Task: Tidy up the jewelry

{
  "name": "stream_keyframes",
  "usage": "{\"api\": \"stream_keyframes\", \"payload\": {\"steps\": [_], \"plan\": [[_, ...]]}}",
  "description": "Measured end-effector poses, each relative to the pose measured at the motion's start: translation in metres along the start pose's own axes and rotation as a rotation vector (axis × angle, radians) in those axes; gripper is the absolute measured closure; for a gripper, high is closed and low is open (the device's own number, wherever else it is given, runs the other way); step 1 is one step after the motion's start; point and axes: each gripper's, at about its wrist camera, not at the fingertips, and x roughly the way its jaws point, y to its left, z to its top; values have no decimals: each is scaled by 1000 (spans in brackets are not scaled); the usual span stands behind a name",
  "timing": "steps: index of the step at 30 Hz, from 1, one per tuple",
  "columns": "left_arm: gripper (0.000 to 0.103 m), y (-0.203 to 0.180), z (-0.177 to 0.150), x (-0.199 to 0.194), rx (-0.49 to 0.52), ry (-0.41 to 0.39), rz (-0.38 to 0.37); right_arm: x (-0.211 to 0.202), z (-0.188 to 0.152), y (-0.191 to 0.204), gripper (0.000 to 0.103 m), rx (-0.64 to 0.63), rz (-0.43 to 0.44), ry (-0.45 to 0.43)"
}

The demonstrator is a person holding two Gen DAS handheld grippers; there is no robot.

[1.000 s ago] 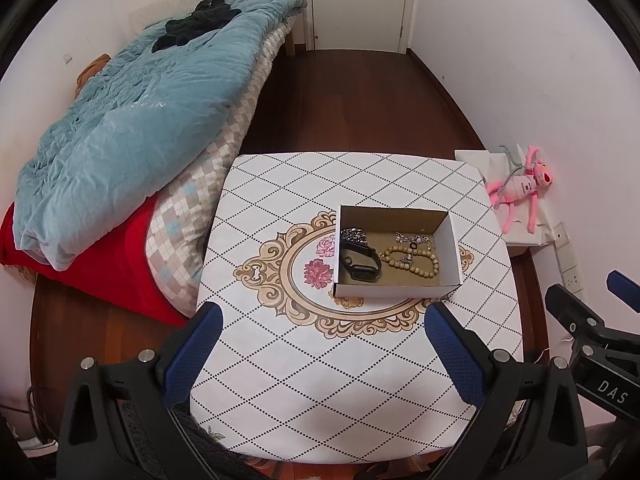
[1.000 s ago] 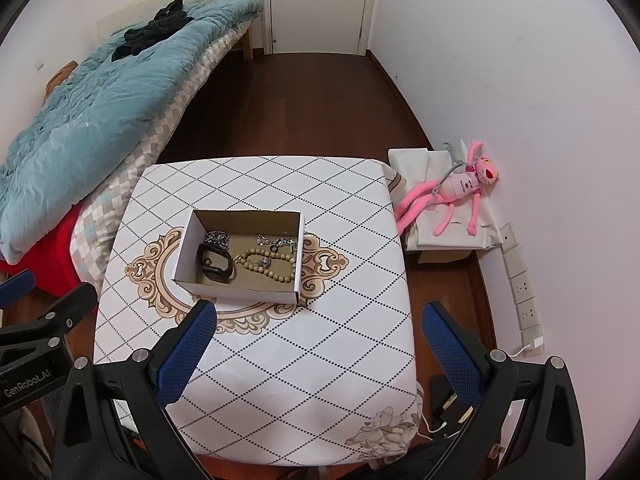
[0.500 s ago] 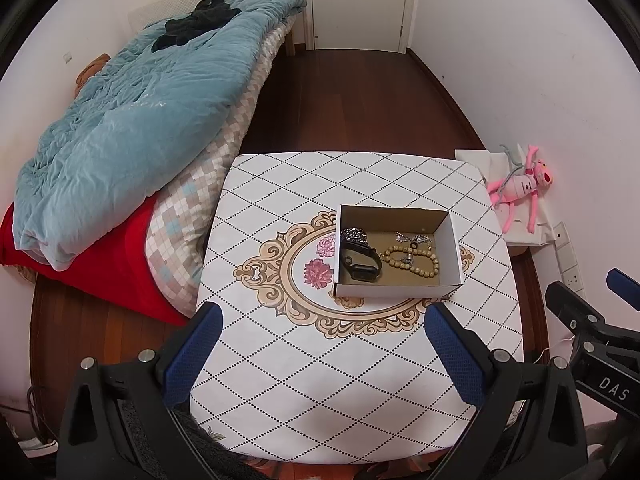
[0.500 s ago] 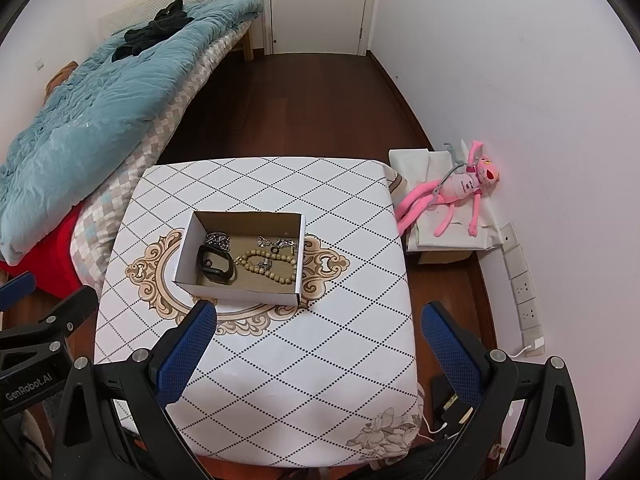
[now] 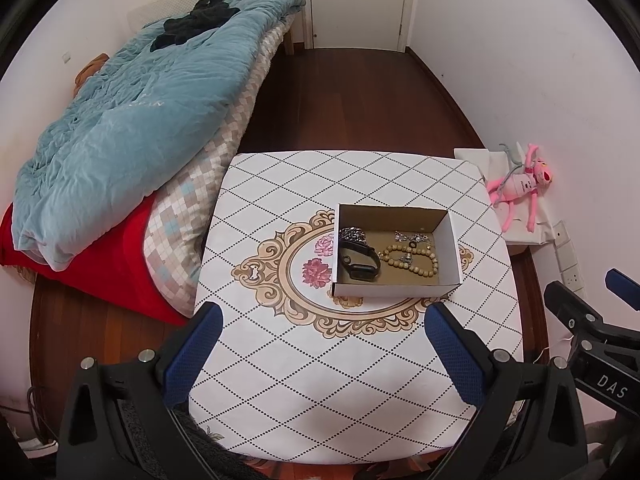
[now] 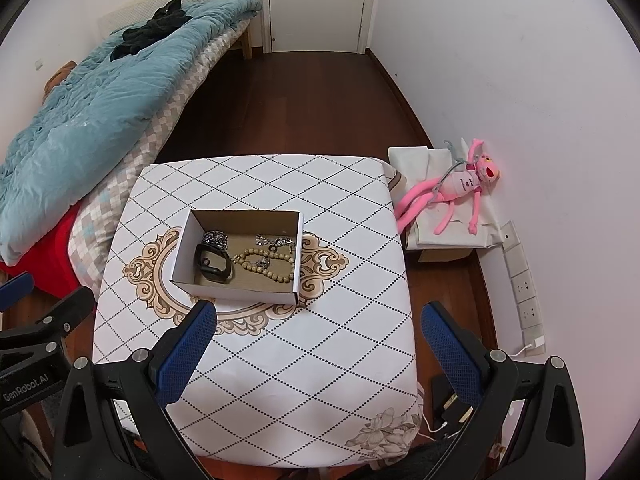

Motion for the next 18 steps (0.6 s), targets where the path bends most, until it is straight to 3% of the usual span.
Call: {"api": "stream_keyframes", "payload": {"steps": [18], "plan": [[0, -1, 0, 3, 3, 0, -3, 1, 0, 1, 0, 2, 1, 2]]}}
